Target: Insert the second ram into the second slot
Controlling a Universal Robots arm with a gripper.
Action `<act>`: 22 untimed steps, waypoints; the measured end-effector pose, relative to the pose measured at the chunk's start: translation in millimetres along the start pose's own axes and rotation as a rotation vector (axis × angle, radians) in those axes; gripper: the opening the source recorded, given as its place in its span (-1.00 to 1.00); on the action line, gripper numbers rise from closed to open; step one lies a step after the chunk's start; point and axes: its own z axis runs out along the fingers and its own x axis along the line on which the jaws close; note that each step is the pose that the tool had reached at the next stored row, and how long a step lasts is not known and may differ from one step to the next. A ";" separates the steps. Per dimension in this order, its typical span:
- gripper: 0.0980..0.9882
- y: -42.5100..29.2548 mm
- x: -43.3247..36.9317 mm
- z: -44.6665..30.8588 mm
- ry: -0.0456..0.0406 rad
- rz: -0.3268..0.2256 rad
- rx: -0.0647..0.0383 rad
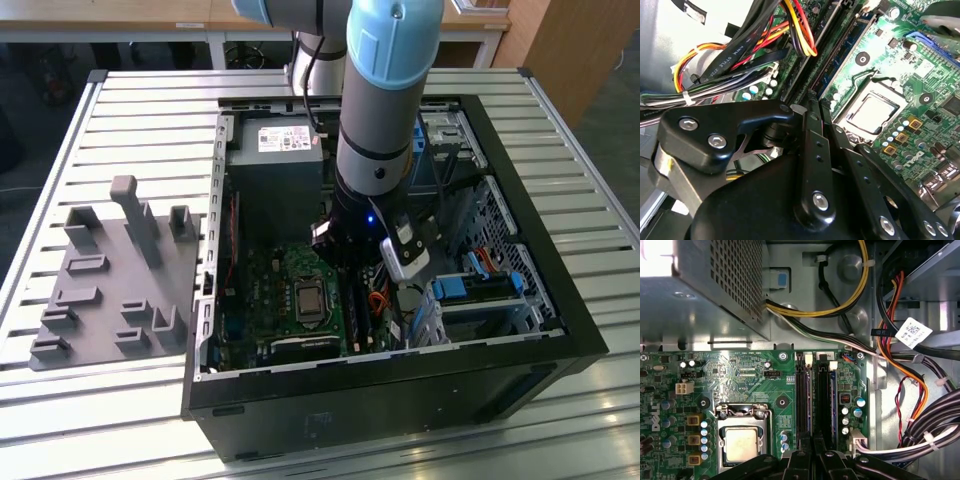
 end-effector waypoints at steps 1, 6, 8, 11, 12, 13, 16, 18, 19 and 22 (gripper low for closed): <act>-0.91 0.0 0.0 -0.1 0.0001 0.000 0.000; -0.91 0.0 0.0 0.0 0.0000 0.000 0.001; -0.91 0.0 0.0 0.0 0.0000 0.000 0.001; -0.89 0.0 0.0 0.0 0.0000 0.000 0.001; -0.89 0.0 0.0 0.0 0.0000 0.000 0.001; -0.74 0.0 0.0 0.0 0.0000 0.000 0.001; -0.74 0.0 0.0 0.0 0.0000 0.000 0.001; -0.74 0.0 0.0 0.0 -0.0001 0.000 0.001; -0.74 0.0 0.0 -0.1 -0.0001 0.000 0.001; -0.74 0.0 0.0 -1.3 0.0000 0.000 0.001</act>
